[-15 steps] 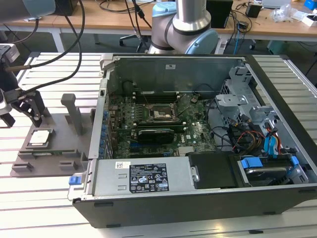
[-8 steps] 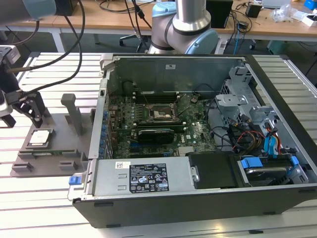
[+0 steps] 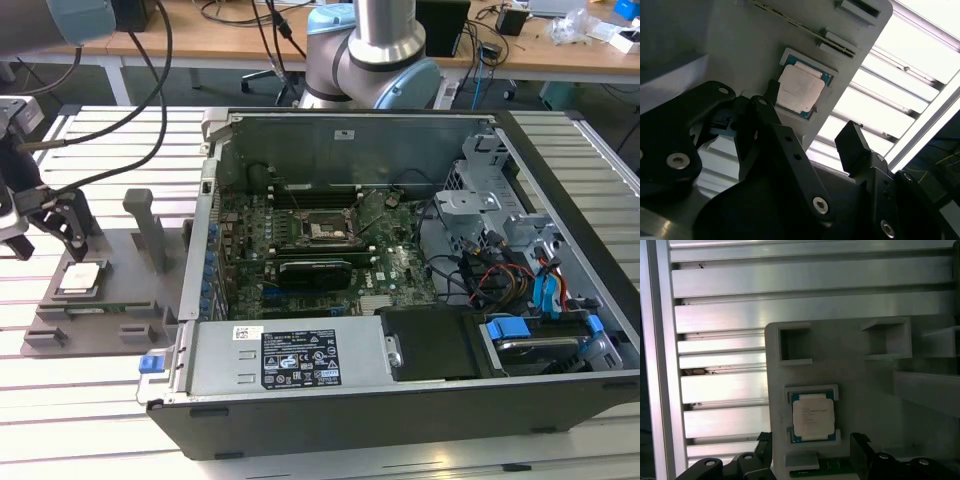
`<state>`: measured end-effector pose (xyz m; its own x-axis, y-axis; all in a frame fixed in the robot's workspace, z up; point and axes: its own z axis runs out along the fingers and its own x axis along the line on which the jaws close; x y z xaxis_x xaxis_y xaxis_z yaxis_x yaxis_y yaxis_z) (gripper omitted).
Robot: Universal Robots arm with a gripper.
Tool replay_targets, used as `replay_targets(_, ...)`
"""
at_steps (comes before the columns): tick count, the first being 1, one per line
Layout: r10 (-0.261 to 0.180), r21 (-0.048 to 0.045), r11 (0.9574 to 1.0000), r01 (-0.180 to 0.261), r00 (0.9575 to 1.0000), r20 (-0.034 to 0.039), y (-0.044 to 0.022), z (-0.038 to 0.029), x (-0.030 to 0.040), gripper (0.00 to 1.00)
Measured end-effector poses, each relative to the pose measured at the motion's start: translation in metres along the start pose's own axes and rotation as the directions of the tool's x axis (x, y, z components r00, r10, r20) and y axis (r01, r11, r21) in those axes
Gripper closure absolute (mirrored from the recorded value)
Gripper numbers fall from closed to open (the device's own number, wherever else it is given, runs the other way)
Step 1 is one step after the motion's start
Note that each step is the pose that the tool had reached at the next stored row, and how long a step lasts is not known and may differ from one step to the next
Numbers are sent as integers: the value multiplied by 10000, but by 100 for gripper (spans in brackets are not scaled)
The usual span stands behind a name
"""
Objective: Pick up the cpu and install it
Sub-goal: 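Pick up the cpu and move it towards the insertion slot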
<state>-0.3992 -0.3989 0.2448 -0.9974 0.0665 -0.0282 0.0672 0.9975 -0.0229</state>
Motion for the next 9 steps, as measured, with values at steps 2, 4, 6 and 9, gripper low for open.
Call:
replay_targets(2,-10,16,10000,10,10000,1,1,25,1,28)
replay_targets(4,-27,26,10000,27,10000,2,1,43,1,28)
replay_targets(6,-47,31,10000,46,10000,3,2,57,2,28)
replay_targets(9,-274,74,9996,274,9996,11,2,77,2,28)
